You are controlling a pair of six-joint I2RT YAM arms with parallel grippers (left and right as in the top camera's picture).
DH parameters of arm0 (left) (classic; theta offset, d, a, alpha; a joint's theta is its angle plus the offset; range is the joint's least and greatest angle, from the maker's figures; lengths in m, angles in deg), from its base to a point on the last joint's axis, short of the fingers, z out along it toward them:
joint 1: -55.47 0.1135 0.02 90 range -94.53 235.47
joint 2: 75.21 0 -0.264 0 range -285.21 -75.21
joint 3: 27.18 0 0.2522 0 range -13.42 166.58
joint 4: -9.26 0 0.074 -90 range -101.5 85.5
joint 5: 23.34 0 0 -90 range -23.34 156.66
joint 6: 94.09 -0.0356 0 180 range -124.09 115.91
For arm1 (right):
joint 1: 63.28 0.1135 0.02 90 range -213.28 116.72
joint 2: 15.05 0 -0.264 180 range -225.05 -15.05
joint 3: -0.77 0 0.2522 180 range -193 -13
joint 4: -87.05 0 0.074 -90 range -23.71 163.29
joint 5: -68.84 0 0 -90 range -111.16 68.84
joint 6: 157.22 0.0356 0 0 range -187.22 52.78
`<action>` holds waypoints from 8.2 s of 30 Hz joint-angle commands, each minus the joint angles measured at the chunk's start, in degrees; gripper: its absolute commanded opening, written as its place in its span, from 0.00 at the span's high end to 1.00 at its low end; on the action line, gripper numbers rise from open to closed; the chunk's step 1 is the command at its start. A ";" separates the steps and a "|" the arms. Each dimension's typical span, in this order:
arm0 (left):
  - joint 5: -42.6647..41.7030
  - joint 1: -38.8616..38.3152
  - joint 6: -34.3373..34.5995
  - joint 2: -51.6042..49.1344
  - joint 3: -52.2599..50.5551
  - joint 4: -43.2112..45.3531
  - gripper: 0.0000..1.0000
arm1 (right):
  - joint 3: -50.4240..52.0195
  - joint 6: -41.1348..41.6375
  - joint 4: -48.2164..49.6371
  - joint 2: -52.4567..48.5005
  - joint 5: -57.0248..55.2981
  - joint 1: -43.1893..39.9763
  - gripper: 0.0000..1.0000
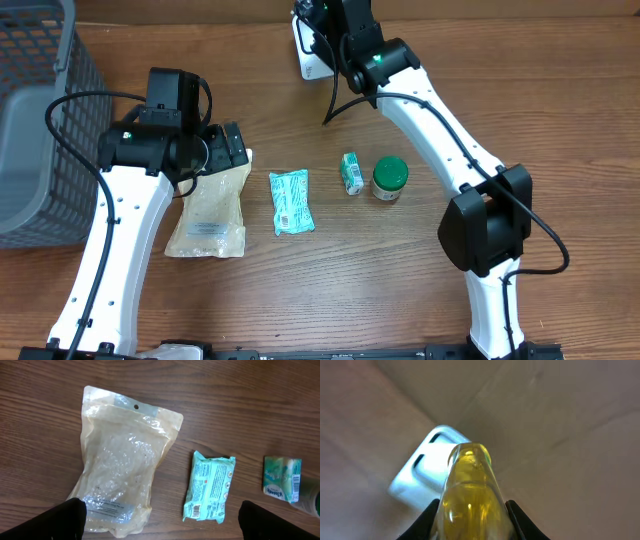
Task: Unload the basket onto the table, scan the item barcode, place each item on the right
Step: 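Carry the oil bottle up to the white scanner with right gripper, then move the oil bottle away from the scanner to the right side, then release the oil bottle and swing the right gripper toward the small tissue pack, then lower the right gripper over the small green tissue pack beside the jar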
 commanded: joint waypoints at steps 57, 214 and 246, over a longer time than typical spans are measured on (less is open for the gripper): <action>0.35 0.20 -0.46 0.07 0.44 0.00 0.01 | -0.90 -16.48 28.55 -11.93 -2.62 -0.09 0.96; 0.35 0.20 -0.46 0.07 0.44 0.00 0.00 | 52.41 58.38 -3.37 20.70 9.75 5.05 0.00; 0.35 0.20 -0.46 0.07 0.44 0.00 0.00 | 52.43 58.12 -2.67 20.63 10.73 5.49 0.44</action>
